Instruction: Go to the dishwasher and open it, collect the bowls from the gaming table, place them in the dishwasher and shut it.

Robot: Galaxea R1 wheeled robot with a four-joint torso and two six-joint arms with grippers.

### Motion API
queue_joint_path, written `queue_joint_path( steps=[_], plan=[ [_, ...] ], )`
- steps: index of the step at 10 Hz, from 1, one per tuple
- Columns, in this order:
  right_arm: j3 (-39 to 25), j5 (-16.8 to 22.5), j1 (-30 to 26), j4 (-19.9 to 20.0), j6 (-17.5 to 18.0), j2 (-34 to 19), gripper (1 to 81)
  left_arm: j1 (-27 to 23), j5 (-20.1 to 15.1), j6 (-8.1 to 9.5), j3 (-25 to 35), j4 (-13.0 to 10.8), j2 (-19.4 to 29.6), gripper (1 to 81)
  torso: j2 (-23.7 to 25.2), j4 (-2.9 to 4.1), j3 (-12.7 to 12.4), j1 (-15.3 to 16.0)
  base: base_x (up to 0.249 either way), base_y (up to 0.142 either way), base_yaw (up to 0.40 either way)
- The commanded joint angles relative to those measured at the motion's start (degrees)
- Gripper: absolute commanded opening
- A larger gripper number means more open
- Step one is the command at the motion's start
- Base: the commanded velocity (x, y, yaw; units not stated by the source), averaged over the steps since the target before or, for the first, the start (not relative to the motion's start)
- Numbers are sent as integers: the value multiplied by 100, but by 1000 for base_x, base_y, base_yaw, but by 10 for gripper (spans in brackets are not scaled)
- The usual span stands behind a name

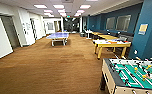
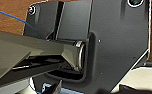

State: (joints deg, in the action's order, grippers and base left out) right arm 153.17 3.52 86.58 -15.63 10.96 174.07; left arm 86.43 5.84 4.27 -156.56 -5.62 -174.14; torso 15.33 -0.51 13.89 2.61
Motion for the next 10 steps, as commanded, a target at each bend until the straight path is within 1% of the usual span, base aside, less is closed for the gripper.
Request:
queue_joint_path(
  steps=[1,5,10],
  plan=[
    [-34,289,-285,-28,-15,25,811,-271,-268,-40,-6,26,37,811,0,0,0,0,104,82,0],
    [-34,289,-285,-28,-15,25,811,-271,-268,-40,-6,26,28,811,2,0,-2,-4,136,78,0],
    [-34,289,-285,-37,-15,17,811,-271,-268,-40,-6,26,19,811,0,0,0,-4,153,0,0]
  ],
)
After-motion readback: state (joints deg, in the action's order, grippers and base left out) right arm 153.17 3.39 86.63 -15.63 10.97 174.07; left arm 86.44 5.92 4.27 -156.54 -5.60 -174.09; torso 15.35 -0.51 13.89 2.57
